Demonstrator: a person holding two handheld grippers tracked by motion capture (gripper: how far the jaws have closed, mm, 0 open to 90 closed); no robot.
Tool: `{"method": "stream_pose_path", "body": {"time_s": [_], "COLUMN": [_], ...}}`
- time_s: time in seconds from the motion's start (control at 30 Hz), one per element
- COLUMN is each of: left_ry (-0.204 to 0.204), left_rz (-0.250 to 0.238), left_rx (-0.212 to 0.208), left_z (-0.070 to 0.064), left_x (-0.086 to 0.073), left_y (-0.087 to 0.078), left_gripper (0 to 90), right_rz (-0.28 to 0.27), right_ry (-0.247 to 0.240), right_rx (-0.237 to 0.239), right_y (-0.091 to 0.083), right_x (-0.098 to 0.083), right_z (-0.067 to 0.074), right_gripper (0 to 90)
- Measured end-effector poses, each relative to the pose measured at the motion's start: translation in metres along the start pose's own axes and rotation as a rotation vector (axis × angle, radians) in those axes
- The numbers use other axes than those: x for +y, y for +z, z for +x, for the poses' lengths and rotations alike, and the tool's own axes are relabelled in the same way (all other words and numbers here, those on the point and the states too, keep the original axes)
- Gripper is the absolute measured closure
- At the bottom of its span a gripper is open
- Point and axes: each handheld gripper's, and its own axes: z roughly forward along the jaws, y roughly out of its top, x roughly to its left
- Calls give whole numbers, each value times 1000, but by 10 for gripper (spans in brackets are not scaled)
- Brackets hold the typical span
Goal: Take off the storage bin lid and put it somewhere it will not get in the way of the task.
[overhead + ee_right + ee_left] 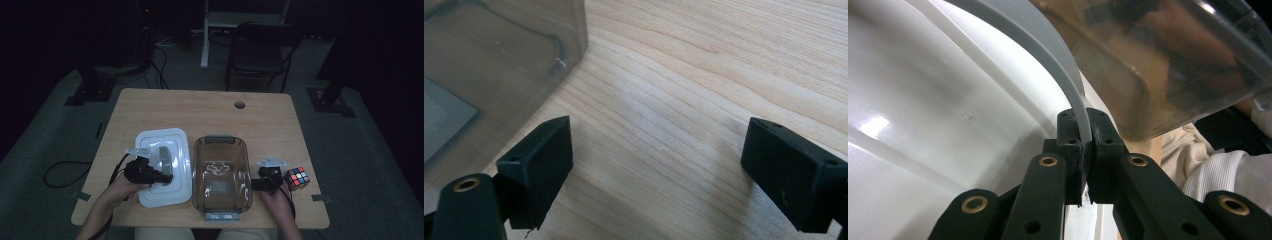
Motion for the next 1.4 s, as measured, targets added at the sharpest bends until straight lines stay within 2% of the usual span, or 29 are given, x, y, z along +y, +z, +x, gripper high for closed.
{"method": "stream_pose_path", "body": {"time_s": [0.13,0.3,0.43,0.6,0.7,0.77,0.83,0.97,1.03,1.1,1.13,1.37,1.4], "left_ry": [-20,-66,-84,-80,-57,-50,-31,-12,-11,-24,-29,-19,-25], "left_rz": [8,6,8,9,15,2,3,1,-5,-19,-21,-2,0], "left_rx": [-3,-54,-51,-33,31,46,87,128,155,161,180,257,276], "left_z": [7,24,32,35,36,37,37,36,35,34,34,29,28], "left_x": [-2,-7,-7,-8,-9,-10,-10,-9,-8,-7,-7,-6,-6], "left_y": [4,11,16,21,22,23,23,24,24,21,20,16,16], "left_gripper": [869,865,843,814,769,745,725,686,611,604,568,477,421], "right_rz": [0,0,0,0,0,0,0,0,0,0,0,0,0], "right_ry": [0,0,0,0,0,0,0,0,0,0,0,0,0], "right_rx": [0,0,0,0,0,0,0,0,0,0,0,0,0], "right_y": [0,0,0,0,0,0,0,0,0,0,0,0,0], "right_x": [0,0,0,0,0,0,0,0,0,0,0,0,0], "right_z": [0,0,0,0,0,0,0,0,0,0,0,0,0], "right_gripper": [130,131,131,131,131,131,131,131,131,131,131,130,131]}}
